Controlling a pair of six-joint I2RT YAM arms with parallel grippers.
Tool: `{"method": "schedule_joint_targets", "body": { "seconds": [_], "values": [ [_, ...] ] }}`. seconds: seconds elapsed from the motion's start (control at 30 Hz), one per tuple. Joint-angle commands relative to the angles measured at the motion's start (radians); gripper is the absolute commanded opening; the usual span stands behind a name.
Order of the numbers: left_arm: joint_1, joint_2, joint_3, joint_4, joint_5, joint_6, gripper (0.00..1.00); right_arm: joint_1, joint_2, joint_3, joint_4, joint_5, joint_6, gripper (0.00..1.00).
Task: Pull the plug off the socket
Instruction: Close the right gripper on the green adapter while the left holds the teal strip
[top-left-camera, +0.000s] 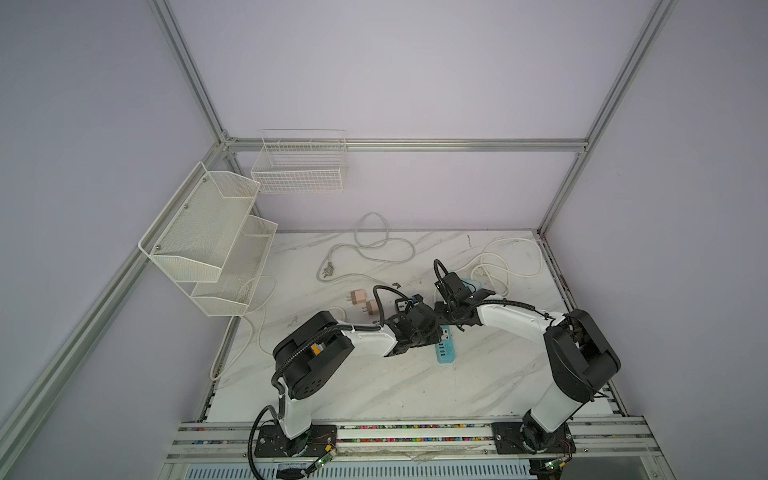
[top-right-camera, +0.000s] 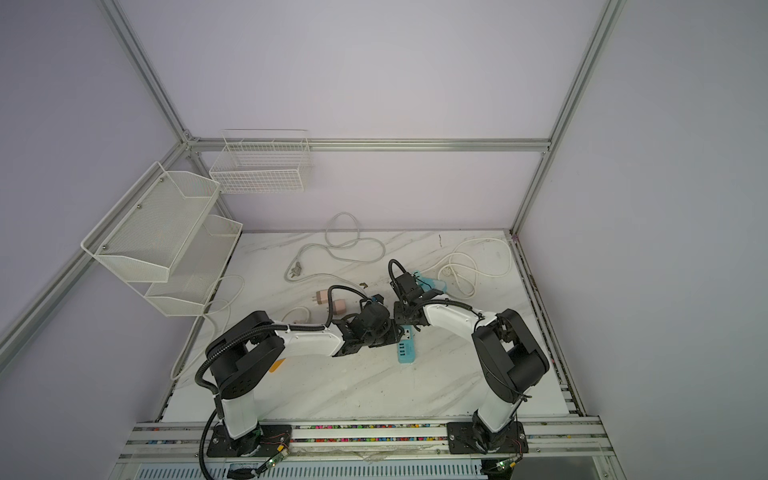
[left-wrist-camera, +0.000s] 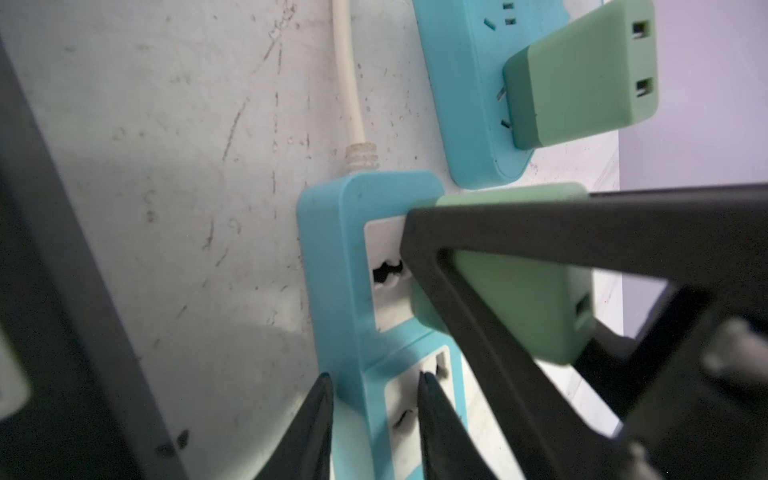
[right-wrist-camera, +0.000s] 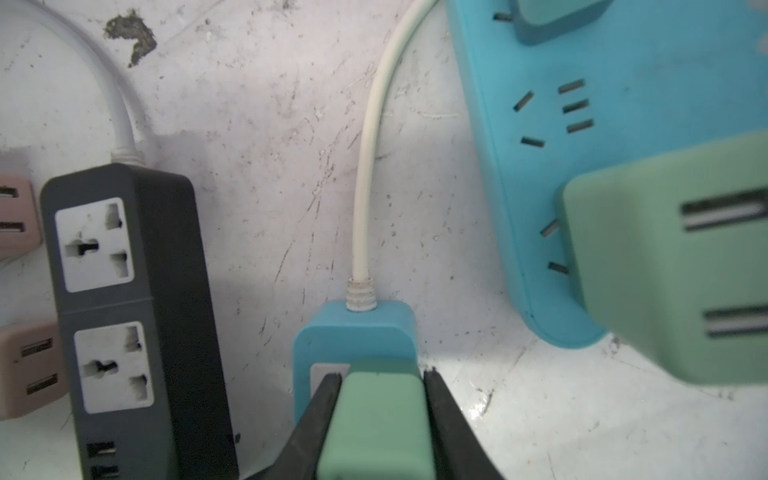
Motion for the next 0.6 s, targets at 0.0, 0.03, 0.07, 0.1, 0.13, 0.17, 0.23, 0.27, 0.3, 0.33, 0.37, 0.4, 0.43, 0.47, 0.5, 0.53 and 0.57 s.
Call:
{"method": "schedule_joint_targets", "body": {
  "seconds": [0.0, 0.03, 0.07, 0.1, 0.13, 0.17, 0.23, 0.27, 0.3, 0.33, 0.37, 0.4, 0.43, 0.47, 0.5, 0.53, 0.57],
  "values": [
    [-0.036, 0.042, 0.071, -0.125, -0.003, -0.026, 0.32, 0.0, -0.01, -0.003, -0.027, 0.002, -0.008, 0.29],
    [-0.047, 0.04, 0.076, -0.144, -0.027, -0.028, 0.32, -0.001, -0.012, -0.003, -0.022, 0.0, -0.006, 0.28],
    [-0.055, 0.041, 0.078, -0.164, -0.049, -0.031, 0.33, -0.001, -0.012, -0.003, -0.021, 0.004, -0.005, 0.27],
    [-0.058, 0.042, 0.078, -0.177, -0.062, -0.036, 0.32, -0.001, -0.012, -0.002, -0.023, 0.006, -0.004, 0.26],
    [-0.056, 0.046, 0.076, -0.191, -0.067, -0.04, 0.32, -0.001, -0.014, 0.002, -0.026, 0.005, -0.005, 0.26],
    [-0.055, 0.047, 0.071, -0.196, -0.073, -0.042, 0.32, -0.001, -0.019, -0.001, -0.022, 0.0, -0.004, 0.25],
    [-0.056, 0.056, 0.064, -0.199, -0.064, -0.043, 0.32, -0.001, -0.028, -0.003, -0.022, 0.003, -0.002, 0.24],
    [-0.057, 0.062, 0.062, -0.198, -0.052, -0.047, 0.32, 0.0, -0.032, 0.002, -0.031, 0.032, -0.001, 0.24],
    [-0.057, 0.065, 0.06, -0.198, -0.043, -0.048, 0.33, 0.003, -0.032, 0.008, -0.036, 0.045, 0.003, 0.23],
    [-0.06, 0.069, 0.056, -0.197, -0.041, -0.052, 0.32, 0.006, -0.029, 0.013, -0.034, 0.041, 0.006, 0.22],
    [-0.063, 0.069, 0.05, -0.195, -0.042, -0.057, 0.32, 0.013, -0.025, 0.017, -0.029, 0.038, 0.012, 0.22],
    [-0.065, 0.07, 0.044, -0.191, -0.042, -0.061, 0.32, 0.02, -0.021, 0.021, -0.024, 0.035, 0.014, 0.22],
    [-0.066, 0.067, 0.036, -0.186, -0.041, -0.064, 0.32, 0.03, -0.015, 0.028, -0.023, 0.033, 0.016, 0.21],
    [-0.066, 0.067, 0.031, -0.179, -0.038, -0.068, 0.32, 0.032, -0.01, 0.035, -0.027, 0.032, 0.016, 0.2],
    [-0.068, 0.066, 0.026, -0.175, -0.037, -0.07, 0.32, 0.033, -0.008, 0.036, -0.027, 0.033, 0.016, 0.2],
    [-0.069, 0.067, 0.021, -0.173, -0.038, -0.074, 0.32, 0.033, -0.01, 0.034, -0.025, 0.027, 0.017, 0.2],
    [-0.07, 0.066, 0.017, -0.171, -0.036, -0.076, 0.32, 0.031, -0.014, 0.029, -0.023, 0.025, 0.018, 0.2]
  ]
}}
